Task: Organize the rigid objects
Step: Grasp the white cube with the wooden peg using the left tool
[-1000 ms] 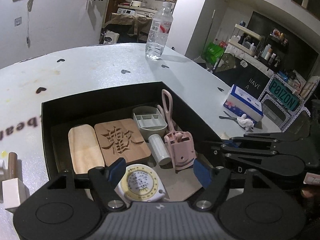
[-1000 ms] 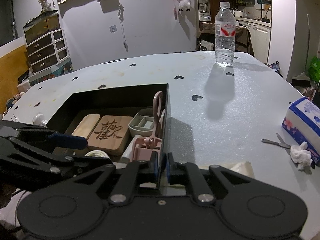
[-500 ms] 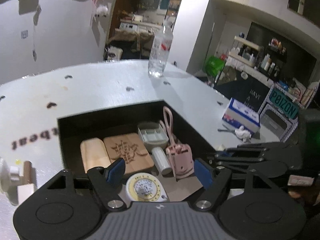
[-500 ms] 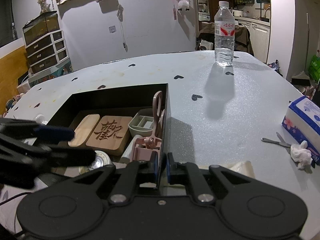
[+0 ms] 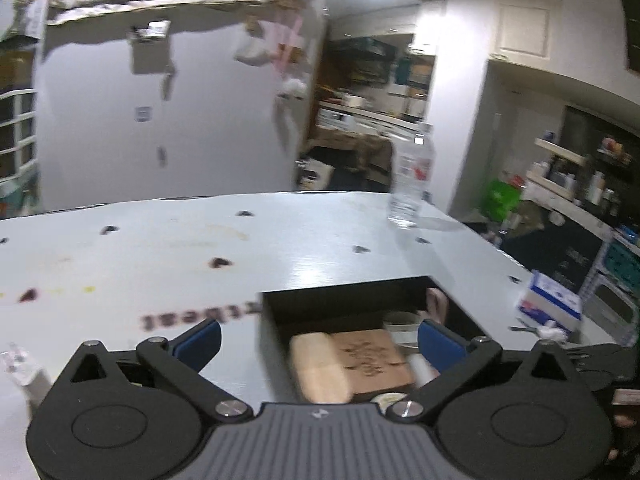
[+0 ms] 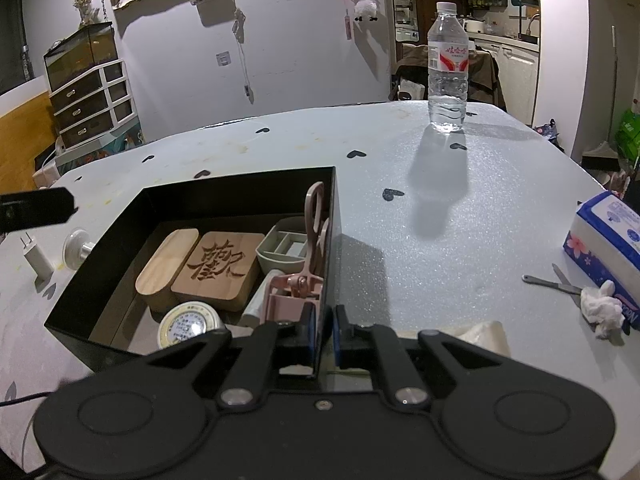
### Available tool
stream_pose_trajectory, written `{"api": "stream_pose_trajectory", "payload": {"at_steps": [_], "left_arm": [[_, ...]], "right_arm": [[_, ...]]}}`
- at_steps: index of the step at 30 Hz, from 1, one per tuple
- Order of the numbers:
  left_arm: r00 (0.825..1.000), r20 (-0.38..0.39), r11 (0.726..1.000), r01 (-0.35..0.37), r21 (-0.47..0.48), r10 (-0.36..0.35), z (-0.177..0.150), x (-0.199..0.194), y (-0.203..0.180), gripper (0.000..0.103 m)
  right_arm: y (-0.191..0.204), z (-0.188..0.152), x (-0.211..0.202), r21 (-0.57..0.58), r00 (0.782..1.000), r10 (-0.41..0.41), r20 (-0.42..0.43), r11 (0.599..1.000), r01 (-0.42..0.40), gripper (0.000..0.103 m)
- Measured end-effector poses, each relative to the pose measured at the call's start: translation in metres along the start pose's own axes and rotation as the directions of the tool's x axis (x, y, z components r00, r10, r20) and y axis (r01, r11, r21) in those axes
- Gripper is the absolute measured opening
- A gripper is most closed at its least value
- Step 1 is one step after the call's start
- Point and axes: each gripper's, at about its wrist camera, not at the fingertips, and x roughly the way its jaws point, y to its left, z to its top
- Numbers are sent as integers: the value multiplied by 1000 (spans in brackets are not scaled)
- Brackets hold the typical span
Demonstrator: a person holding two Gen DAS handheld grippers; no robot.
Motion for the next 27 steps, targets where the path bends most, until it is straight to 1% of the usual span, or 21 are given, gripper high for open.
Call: {"api": "stream_pose_trajectory", "payload": {"at_steps": [5, 11, 13, 15, 17, 20, 23, 24, 26, 27], "left_arm": [[995, -3, 994, -103, -19, 103, -9, -3, 22, 103], [981, -44, 975, -191, -113, 187, -29, -6, 52, 103], [976, -66, 966, -217, -141, 210, -35, -4, 59, 101], [972, -87, 959, -232, -165, 220, -41, -2, 66, 92], [969, -113, 954, -237, -185, 219, -44, 3, 70, 80], [969, -129, 952, -233, -198, 210, -45, 12, 74, 72], [970, -144, 956, -223, -189, 198, -45, 24, 73, 67], [969, -152, 957, -222, -188, 195, -46, 28, 73, 66], [965, -170, 955, -231, -188, 200, -47, 37, 73, 58], [963, -177, 953, -237, -187, 205, -47, 40, 74, 57]], "right_arm": [[0, 0, 1, -2, 1000, -5, -2, 1000, 5, 9], [0, 0, 1, -2, 1000, -6, -2, 1000, 6, 9], [0, 1, 1, -2, 1000, -7, -2, 1000, 7, 9], [0, 0, 2, -3, 1000, -10, -3, 1000, 10, 9], [1, 1, 2, -4, 1000, -12, -4, 1000, 12, 9], [2, 0, 2, -4, 1000, -15, -4, 1000, 15, 9], [2, 0, 2, -3, 1000, -15, -4, 1000, 15, 9], [2, 0, 2, -4, 1000, -15, -4, 1000, 15, 9], [2, 0, 2, -4, 1000, -15, -5, 1000, 15, 9], [2, 0, 2, -5, 1000, -15, -4, 1000, 15, 9]]}}
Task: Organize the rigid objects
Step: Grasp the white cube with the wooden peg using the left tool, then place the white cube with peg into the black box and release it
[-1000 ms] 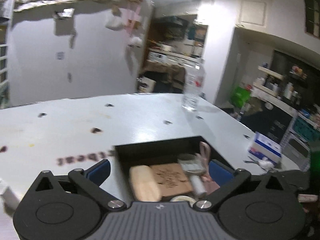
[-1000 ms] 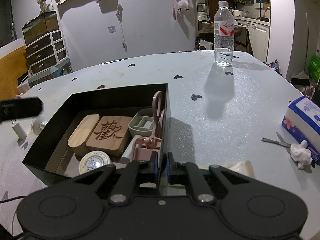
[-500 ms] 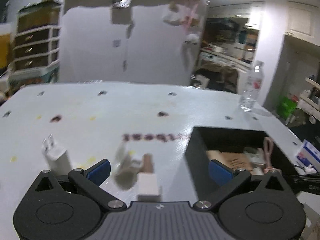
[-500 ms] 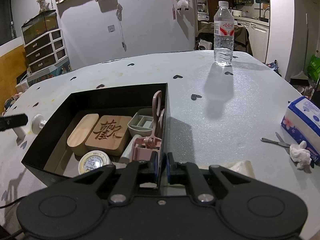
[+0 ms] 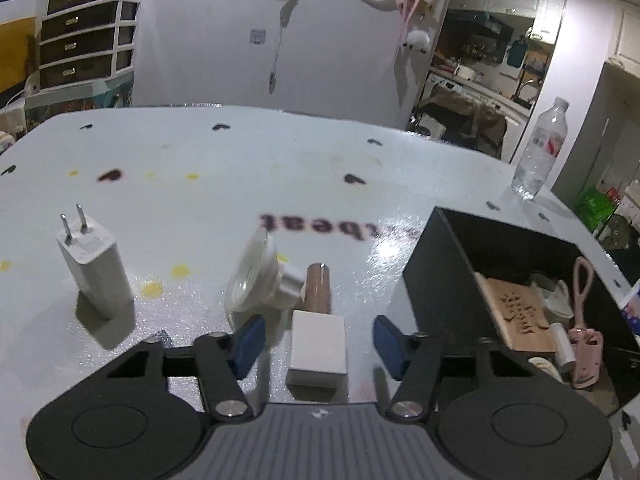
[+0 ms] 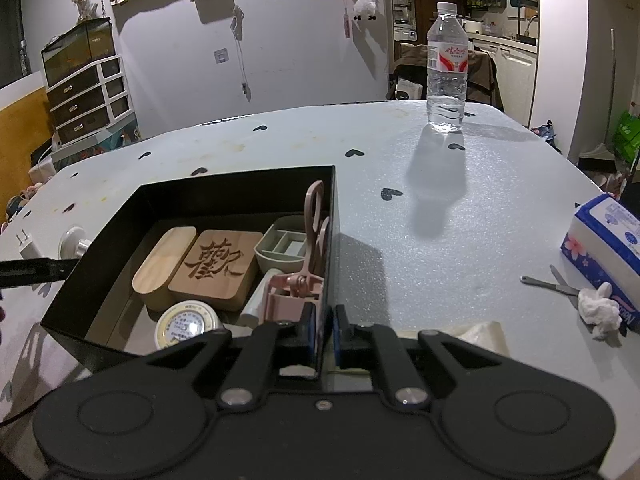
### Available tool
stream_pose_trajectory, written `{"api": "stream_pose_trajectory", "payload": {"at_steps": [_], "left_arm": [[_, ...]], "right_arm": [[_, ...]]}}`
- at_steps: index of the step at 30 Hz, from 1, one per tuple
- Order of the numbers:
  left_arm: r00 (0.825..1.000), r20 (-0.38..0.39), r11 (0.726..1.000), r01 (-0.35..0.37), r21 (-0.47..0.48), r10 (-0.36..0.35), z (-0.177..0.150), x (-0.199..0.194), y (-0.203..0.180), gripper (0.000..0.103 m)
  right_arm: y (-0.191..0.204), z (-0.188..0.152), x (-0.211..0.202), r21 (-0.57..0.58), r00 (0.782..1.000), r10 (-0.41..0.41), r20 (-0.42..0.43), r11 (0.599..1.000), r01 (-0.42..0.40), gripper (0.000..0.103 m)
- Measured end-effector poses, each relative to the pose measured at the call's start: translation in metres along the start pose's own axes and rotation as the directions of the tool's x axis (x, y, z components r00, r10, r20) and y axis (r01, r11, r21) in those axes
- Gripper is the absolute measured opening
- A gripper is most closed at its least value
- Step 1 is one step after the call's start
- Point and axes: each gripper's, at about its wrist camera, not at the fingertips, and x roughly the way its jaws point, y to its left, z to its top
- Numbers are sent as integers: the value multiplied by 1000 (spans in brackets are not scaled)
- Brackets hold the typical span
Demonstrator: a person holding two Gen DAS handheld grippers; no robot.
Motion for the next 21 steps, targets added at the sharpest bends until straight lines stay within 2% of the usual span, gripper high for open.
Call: {"api": "stream_pose_trajectory", "payload": {"at_steps": [6, 10, 11, 17, 21], "left_arm": [[1000, -3, 1000, -16, 18, 16, 0, 10, -1, 56], [999, 4, 999, -35, 23, 35, 0, 10, -1, 40], [1000, 4, 999, -26, 19, 26, 0, 10, 0, 34], [1000, 9, 1000, 0, -5, 0, -3, 6, 3, 34], [996, 16, 993, 87, -79, -86, -7, -4, 10, 34]], "right_arm": [[0, 0, 1, 1, 1000, 0, 0, 1000, 0, 9], [0, 0, 0, 3, 1000, 1, 1, 1000, -1, 9], [0, 0, 0, 4, 1000, 2, 1, 1000, -2, 10], [0, 0, 0, 4, 1000, 1, 1, 1000, -1, 10], [0, 0, 0, 4, 1000, 1, 1, 1000, -1, 10]]}}
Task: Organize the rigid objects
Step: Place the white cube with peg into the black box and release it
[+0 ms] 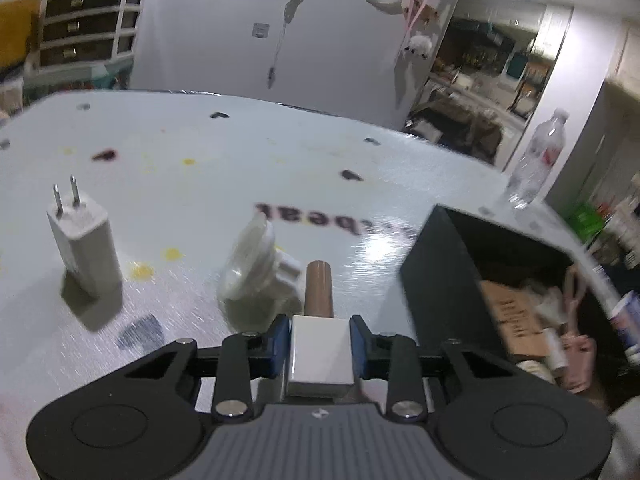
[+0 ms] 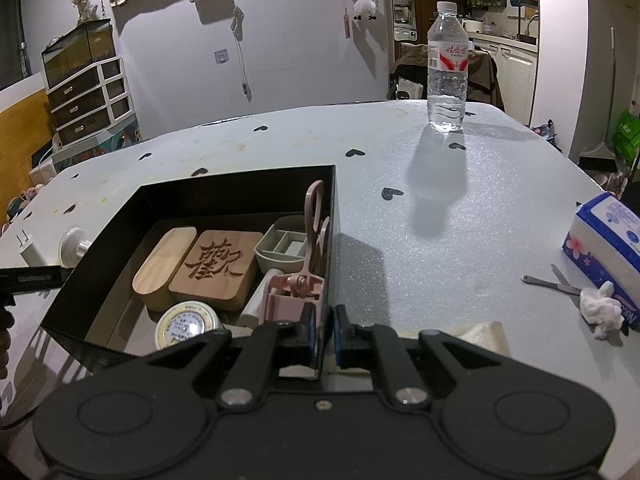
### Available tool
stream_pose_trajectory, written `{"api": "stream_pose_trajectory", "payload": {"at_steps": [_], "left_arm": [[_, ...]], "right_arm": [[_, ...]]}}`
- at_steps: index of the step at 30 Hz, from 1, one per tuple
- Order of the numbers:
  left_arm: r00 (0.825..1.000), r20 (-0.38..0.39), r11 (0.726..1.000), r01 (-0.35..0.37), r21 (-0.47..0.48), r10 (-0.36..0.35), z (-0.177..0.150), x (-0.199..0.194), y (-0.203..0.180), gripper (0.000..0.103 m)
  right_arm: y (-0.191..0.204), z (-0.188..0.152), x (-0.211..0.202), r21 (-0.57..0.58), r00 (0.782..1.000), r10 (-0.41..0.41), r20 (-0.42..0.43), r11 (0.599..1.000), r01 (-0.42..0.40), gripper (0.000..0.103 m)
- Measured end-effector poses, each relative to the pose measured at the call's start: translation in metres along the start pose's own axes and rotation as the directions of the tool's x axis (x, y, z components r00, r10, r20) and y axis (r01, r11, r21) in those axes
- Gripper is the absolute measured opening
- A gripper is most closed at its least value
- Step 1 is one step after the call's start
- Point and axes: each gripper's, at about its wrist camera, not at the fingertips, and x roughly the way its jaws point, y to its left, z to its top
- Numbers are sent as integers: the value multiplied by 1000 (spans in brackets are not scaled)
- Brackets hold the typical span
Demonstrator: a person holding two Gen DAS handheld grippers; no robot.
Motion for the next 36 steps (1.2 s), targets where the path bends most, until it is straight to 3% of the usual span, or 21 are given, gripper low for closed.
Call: {"api": "stream_pose_trajectory", "payload": {"at_steps": [8, 14, 17, 23, 27, 30, 36], "left_arm": [[987, 92, 988, 135, -68, -129, 8, -38, -3, 34], [969, 110, 975, 222, 7, -222, 18, -57, -34, 34], [944, 89, 946, 307, 107, -317, 19, -58, -57, 34], [891, -75, 856, 452, 251, -448, 21, -36, -97, 34], [855, -199, 786, 519, 337, -479, 24, -18, -113, 34], [826, -312, 704, 564, 431, -469, 27, 0, -123, 34], [764, -532, 518, 642, 565, -366, 23, 29, -138, 34]], "right_arm": [[0, 0, 0, -1, 1000, 0, 0, 1000, 0, 10], [0, 0, 0, 3, 1000, 3, 2, 1000, -3, 10], [0, -1, -1, 4, 1000, 4, 3, 1000, -4, 10], [-1, 0, 0, 4, 1000, 9, 4, 1000, -9, 10], [-2, 0, 0, 12, 1000, 17, 4, 1000, -17, 10], [-3, 0, 0, 13, 1000, 21, 3, 1000, -21, 11], [-4, 0, 1, 16, 1000, 24, 1, 1000, -24, 11]]}}
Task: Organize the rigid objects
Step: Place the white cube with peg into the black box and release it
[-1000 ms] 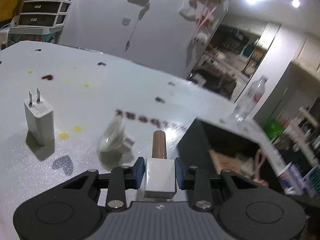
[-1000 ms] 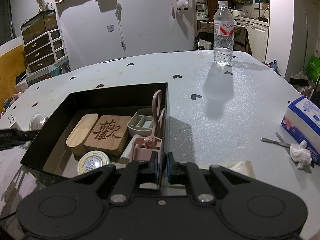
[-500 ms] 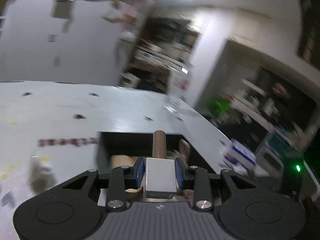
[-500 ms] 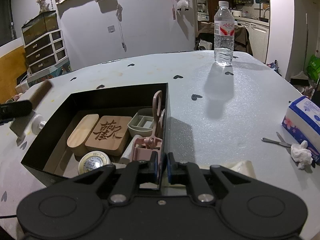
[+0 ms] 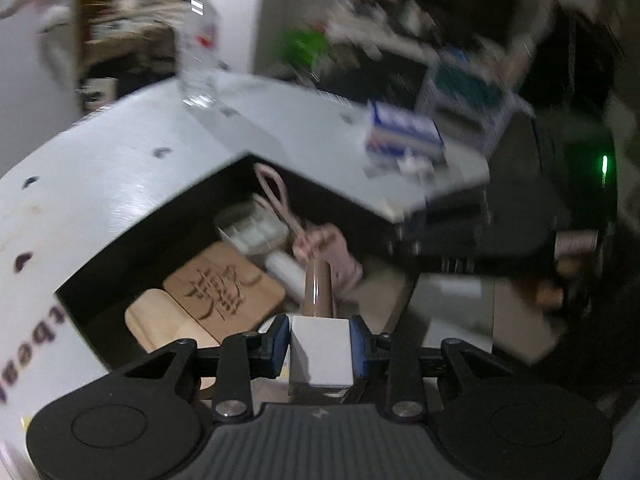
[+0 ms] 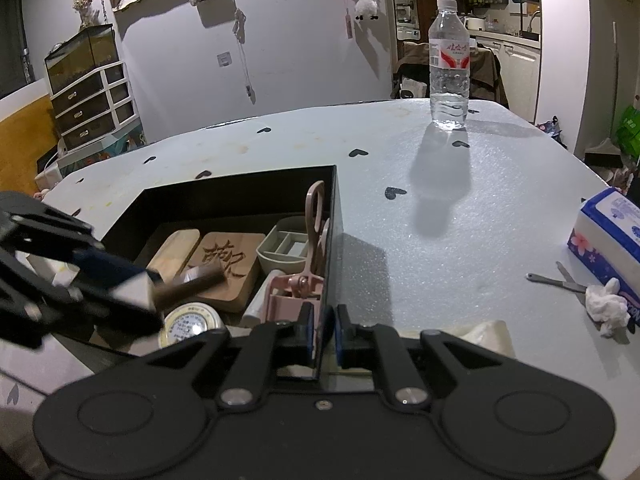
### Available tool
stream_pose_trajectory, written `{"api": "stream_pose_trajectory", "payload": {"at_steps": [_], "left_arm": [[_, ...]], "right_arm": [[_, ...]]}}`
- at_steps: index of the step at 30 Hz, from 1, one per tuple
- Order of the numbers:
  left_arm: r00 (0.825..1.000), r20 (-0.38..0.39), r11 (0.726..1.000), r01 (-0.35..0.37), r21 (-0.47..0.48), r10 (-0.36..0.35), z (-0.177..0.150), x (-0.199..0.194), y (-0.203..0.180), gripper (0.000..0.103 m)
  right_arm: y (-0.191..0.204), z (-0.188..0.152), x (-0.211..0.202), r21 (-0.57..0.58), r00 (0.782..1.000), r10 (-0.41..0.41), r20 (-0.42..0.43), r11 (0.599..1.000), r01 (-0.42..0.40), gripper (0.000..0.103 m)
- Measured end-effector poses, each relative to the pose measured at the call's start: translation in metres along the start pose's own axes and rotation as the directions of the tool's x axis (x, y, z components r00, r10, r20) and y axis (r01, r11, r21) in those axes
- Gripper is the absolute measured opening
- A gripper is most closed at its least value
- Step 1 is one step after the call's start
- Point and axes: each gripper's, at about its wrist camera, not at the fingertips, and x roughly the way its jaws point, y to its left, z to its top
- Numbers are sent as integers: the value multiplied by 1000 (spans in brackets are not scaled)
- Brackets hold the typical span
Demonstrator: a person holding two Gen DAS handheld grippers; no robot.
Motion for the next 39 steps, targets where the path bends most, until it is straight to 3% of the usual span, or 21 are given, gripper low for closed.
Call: {"api": "stream_pose_trajectory", "payload": {"at_steps": [4, 12, 17, 19, 21, 22, 23, 39], "left_arm": [[997, -38, 998, 62, 24, -61, 7, 11, 5, 33], [987, 6, 986, 160, -56, -160, 20, 29, 6, 32], [983, 52, 979, 180, -100, -175, 24, 29, 5, 32], [982, 68, 976, 184, -118, -177, 24, 29, 5, 32], [982, 80, 969, 180, -169, -168, 21, 31, 8, 38], [982, 83, 964, 183, -192, -170, 19, 32, 11, 52], [982, 87, 961, 184, -206, -169, 18, 32, 13, 59], [984, 145, 961, 134, -244, -100, -1, 0, 11, 68]], "right_arm": [[-1, 0, 1, 9, 1000, 2, 0, 1000, -2, 11], [-2, 0, 2, 9, 1000, 8, -2, 1000, -8, 11], [-3, -1, 2, 18, 1000, 17, -1, 1000, -17, 12], [-4, -1, 3, 19, 1000, 18, 0, 1000, -18, 12], [-4, -1, 3, 21, 1000, 19, -1, 1000, -19, 12], [-4, -1, 3, 21, 1000, 19, -1, 1000, -19, 12], [-4, 0, 3, 21, 1000, 18, -1, 1000, -18, 12], [-3, 0, 5, 21, 1000, 12, -5, 1000, -12, 11]]}}
